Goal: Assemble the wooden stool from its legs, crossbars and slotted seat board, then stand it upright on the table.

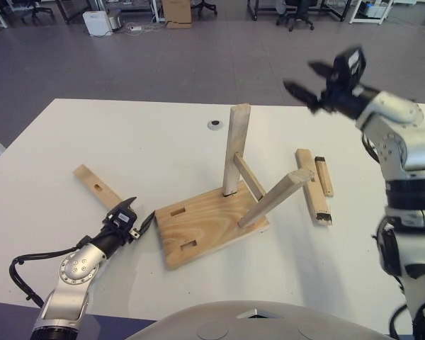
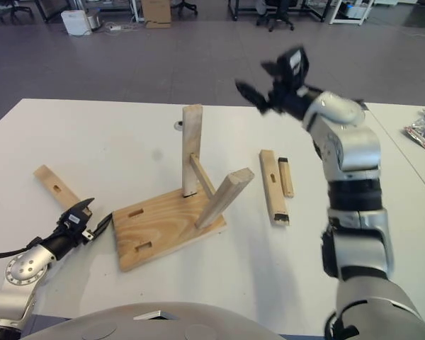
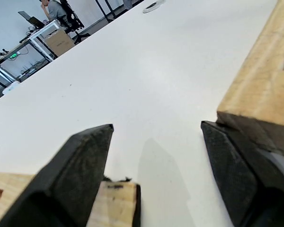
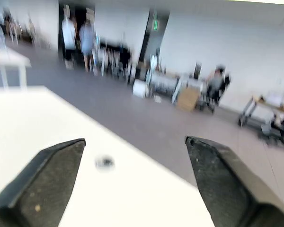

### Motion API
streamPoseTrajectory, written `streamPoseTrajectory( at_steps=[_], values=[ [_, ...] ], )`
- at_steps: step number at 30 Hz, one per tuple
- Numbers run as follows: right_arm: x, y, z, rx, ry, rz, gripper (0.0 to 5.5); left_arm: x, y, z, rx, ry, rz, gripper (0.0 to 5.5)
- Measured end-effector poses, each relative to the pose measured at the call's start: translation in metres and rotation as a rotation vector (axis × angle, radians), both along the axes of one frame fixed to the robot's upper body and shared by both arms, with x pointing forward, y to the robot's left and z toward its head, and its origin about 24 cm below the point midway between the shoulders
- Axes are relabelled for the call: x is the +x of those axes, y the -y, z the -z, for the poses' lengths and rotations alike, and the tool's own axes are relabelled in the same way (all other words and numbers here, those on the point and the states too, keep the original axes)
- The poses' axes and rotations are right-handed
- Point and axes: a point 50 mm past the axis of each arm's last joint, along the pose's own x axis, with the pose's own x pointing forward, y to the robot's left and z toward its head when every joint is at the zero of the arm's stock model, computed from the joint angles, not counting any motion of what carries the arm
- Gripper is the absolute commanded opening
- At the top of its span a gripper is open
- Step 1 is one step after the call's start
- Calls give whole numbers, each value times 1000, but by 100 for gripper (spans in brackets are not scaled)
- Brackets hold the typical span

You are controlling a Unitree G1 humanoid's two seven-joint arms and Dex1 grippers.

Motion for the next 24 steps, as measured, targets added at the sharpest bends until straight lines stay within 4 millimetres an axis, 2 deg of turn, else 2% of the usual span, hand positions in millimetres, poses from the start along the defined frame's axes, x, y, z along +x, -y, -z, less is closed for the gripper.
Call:
streamPoseTrajectory(
  at_steps=[1, 2, 5, 6, 9, 11, 12, 14, 17, 18, 20, 22, 24],
  values=[
    [-19, 6, 26, -90, -128, -73, 392, 8, 2, -3, 2, 18, 18, 342],
    [-38, 8, 44, -154, -237, -165, 392, 18, 4, -7, 9, 32, 42, 342],
    [-76, 16, 61, -261, -429, -364, 392, 42, 3, -11, 55, 41, 94, 342],
    [-94, 17, 67, -269, -522, -443, 392, 49, 2, -12, 69, 43, 113, 342],
    [-113, 9, 75, -237, -582, -518, 392, 56, -4, -11, 84, 30, 128, 342],
    [-118, 2, 79, -213, -579, -519, 392, 59, -7, -10, 91, 23, 132, 342],
    [-125, -11, 91, -173, -577, -508, 392, 64, -5, -7, 91, 6, 165, 342],
    [-127, -19, 101, -167, -564, -467, 392, 68, 2, -4, 96, -15, 222, 342],
    [-114, -38, 115, -194, -418, -339, 392, 73, 29, -1, 85, -60, 449, 342],
    [-106, -43, 117, -195, -373, -296, 392, 71, 39, 0, 73, -72, 540, 342],
    [-91, -49, 121, -174, -316, -197, 392, 60, 48, -2, 37, -85, 631, 342],
    [-78, -55, 124, -111, -297, -87, 392, 42, 50, -3, -32, -103, 666, 342],
    [-69, -65, 125, -59, -286, -11, 392, 35, 52, -10, -79, -92, 655, 342]
  ],
)
